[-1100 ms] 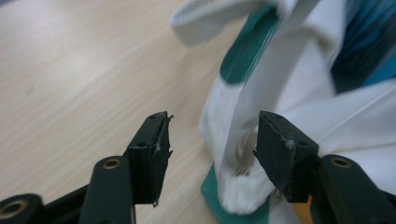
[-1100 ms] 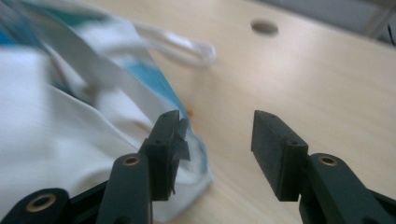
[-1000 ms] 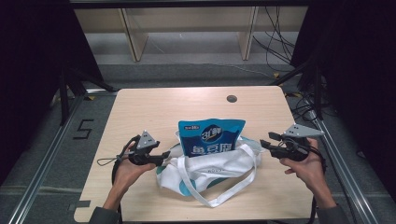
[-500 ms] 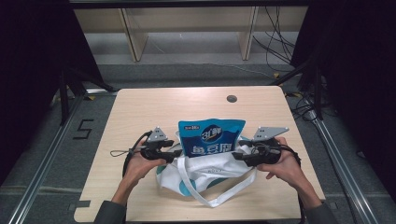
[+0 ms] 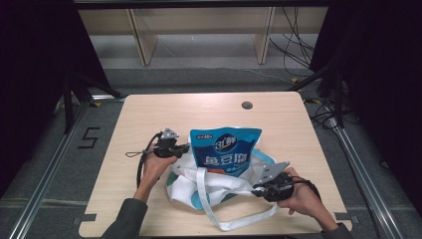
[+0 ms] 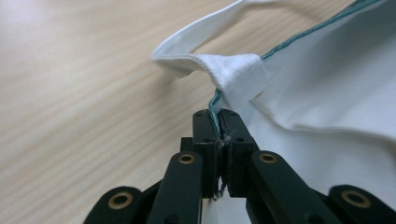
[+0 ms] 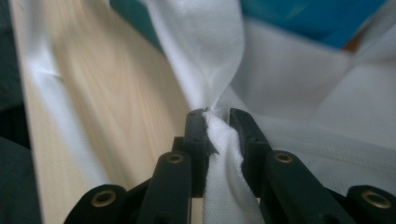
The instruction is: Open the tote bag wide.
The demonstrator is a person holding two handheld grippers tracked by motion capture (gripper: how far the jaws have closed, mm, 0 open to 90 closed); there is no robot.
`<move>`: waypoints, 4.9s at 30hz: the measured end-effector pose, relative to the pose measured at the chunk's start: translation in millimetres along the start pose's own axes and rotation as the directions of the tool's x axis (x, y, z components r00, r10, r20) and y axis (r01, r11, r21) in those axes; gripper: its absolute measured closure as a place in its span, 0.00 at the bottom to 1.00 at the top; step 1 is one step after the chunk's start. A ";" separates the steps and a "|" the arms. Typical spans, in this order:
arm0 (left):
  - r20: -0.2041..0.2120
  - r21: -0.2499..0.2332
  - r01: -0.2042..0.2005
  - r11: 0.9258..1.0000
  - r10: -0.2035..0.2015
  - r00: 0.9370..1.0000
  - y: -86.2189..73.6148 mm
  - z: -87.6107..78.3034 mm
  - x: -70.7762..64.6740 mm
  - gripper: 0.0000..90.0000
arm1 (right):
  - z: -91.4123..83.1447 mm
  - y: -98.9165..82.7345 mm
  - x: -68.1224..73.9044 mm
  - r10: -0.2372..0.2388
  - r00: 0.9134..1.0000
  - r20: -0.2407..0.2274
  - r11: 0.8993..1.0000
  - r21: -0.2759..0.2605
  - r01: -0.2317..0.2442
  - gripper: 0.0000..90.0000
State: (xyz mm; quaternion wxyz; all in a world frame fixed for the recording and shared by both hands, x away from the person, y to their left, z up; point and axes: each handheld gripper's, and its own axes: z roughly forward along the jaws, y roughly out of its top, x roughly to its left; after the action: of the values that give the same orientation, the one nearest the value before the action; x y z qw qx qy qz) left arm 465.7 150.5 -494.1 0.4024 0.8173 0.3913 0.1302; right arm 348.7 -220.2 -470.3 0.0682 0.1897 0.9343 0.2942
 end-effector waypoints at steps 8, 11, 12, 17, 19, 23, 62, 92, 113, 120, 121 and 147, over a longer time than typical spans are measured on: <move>-0.066 0.062 -0.021 0.998 0.025 0.997 2.4 4.3 -5.2 0.85 | 12.1 -4.9 2.9 0.032 0.999 0.040 0.999 0.026 -0.033 0.83; -0.037 0.015 -0.035 0.999 0.035 0.999 8.3 -19.5 -12.9 0.71 | 0.7 -1.0 2.4 0.089 0.996 0.018 0.996 -0.016 -0.089 0.69; -0.032 -0.025 -0.025 0.999 0.024 0.999 10.1 -30.0 -19.7 0.68 | -4.5 1.0 1.9 0.077 0.997 0.018 0.996 -0.040 -0.076 0.66; 0.093 -0.123 0.034 0.992 -0.022 0.995 11.8 -65.1 -40.5 0.58 | -56.8 15.3 -5.4 0.104 0.993 0.050 0.960 -0.267 -0.087 0.52; 0.155 -0.138 0.050 0.989 -0.028 0.988 9.6 -70.6 -48.0 0.57 | -67.9 17.9 -6.8 0.130 0.989 0.071 0.946 -0.308 -0.102 0.52; 0.219 -0.125 0.044 0.991 -0.016 0.975 2.7 -72.0 -60.3 0.54 | -75.5 21.8 -16.1 0.145 0.976 0.162 0.942 -0.324 -0.087 0.51; 0.174 0.065 -0.527 0.847 0.511 0.842 -53.9 -41.9 -139.5 0.97 | 25.6 33.6 -124.0 0.296 0.911 0.287 0.950 -0.186 -0.250 0.98; 0.016 0.015 -0.121 0.992 0.121 0.993 -47.7 -69.8 -66.7 0.90 | -27.0 3.2 -44.4 0.173 0.976 0.133 0.977 -0.150 -0.152 0.79; 0.056 -0.136 -0.062 0.989 0.070 0.996 -55.2 -99.6 -109.0 0.87 | -6.7 -9.0 -36.2 0.151 0.980 0.133 0.983 -0.120 -0.136 0.89; 0.112 -0.064 -0.035 0.997 0.042 0.993 -70.7 -68.8 -118.4 0.87 | 7.7 -16.6 -28.1 0.146 0.983 0.114 0.988 -0.072 -0.139 0.89; 0.110 -0.037 -0.073 0.997 0.077 0.991 -71.9 -64.8 -117.6 0.87 | 9.3 -16.6 -28.1 0.154 0.983 0.104 0.987 -0.063 -0.148 0.90; -0.049 -0.009 -0.135 0.991 0.135 0.990 -36.8 -6.9 -63.6 0.87 | 36.5 -3.3 -45.0 0.198 0.964 0.175 0.978 -0.107 -0.181 0.95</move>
State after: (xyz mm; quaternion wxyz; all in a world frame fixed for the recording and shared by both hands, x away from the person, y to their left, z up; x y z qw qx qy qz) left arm 400.4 120.6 -511.1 0.3881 0.8361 0.3438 0.1794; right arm 397.7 -221.3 -501.3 0.1347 0.3014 0.8871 0.3224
